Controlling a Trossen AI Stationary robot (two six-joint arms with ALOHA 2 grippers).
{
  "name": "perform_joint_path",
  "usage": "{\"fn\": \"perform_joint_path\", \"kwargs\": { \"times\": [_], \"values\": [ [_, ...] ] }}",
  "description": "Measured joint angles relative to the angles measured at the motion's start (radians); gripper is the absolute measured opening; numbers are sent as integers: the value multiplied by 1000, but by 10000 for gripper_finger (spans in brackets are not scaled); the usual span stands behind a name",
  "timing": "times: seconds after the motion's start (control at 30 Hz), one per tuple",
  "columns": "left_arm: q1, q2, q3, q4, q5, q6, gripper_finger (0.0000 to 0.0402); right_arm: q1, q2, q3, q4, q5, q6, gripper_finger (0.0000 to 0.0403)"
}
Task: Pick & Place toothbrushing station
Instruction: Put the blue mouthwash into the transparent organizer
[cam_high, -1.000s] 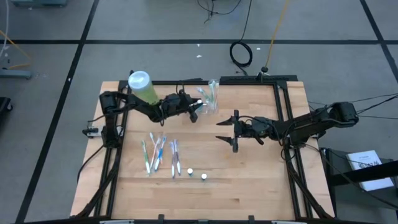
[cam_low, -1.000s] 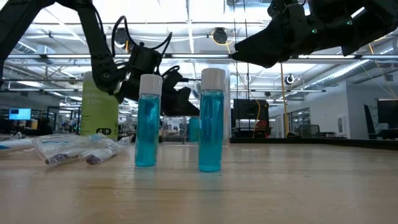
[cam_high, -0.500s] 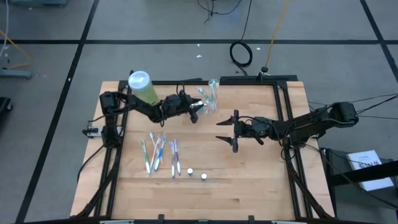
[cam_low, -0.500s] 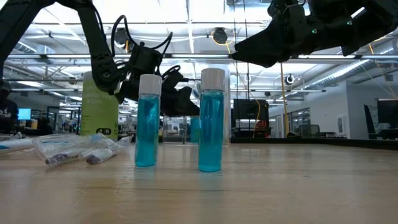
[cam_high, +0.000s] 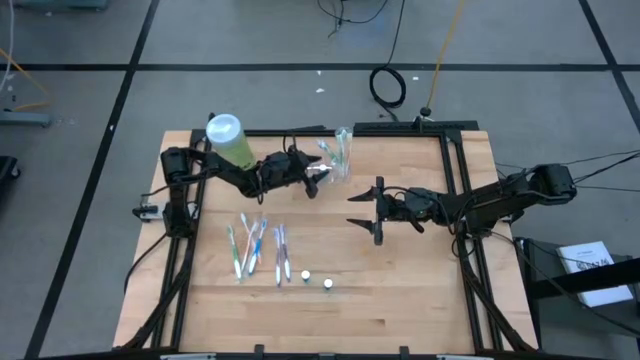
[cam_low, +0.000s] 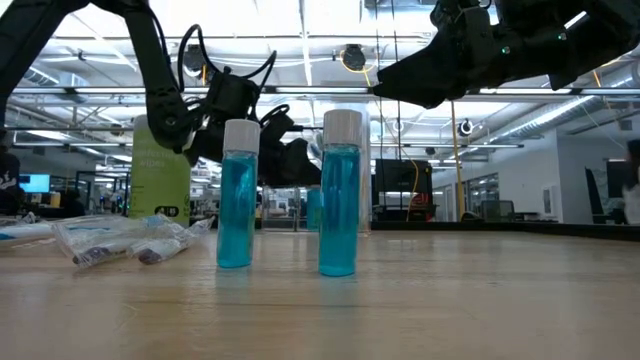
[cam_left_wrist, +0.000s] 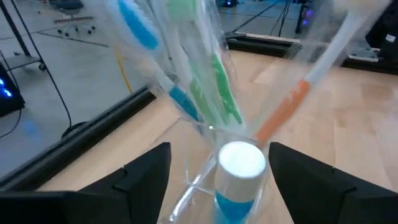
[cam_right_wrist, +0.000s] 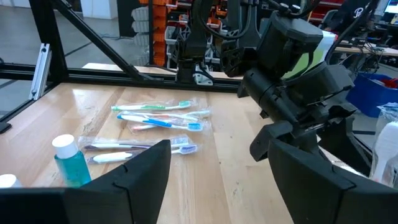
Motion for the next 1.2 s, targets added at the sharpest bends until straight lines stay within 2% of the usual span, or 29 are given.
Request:
{"fn": "perform_joint_path", "kwargs": {
  "times": [0.1, 0.3, 0.5, 0.7, 0.83, 1.0, 1.2],
  "values": [
    [0, -36, -1, 3, 0, 15, 279, 0, 0, 0, 0, 0, 0, 263],
    [-9, -175, 0, -124, 0, 53, 280, 0, 0, 0, 0, 0, 0, 263],
    [-53, -361, 1, -371, 0, 65, 280, 0, 0, 0, -1, -1, 0, 263],
    [-146, -558, 2, -652, 3, 37, 280, 0, 0, 0, -17, -3, 0, 263],
    [-206, -658, -3, -762, 3, 1, 280, 0, 0, 0, -23, -3, 0, 263],
    [-255, -756, -127, -750, -84, -22, 280, 1, -1, 0, -25, -4, 20, 263],
    [-269, -915, -369, -565, -203, -121, 280, 30, -9, 0, -30, -5, 17, 263]
  ]
}}
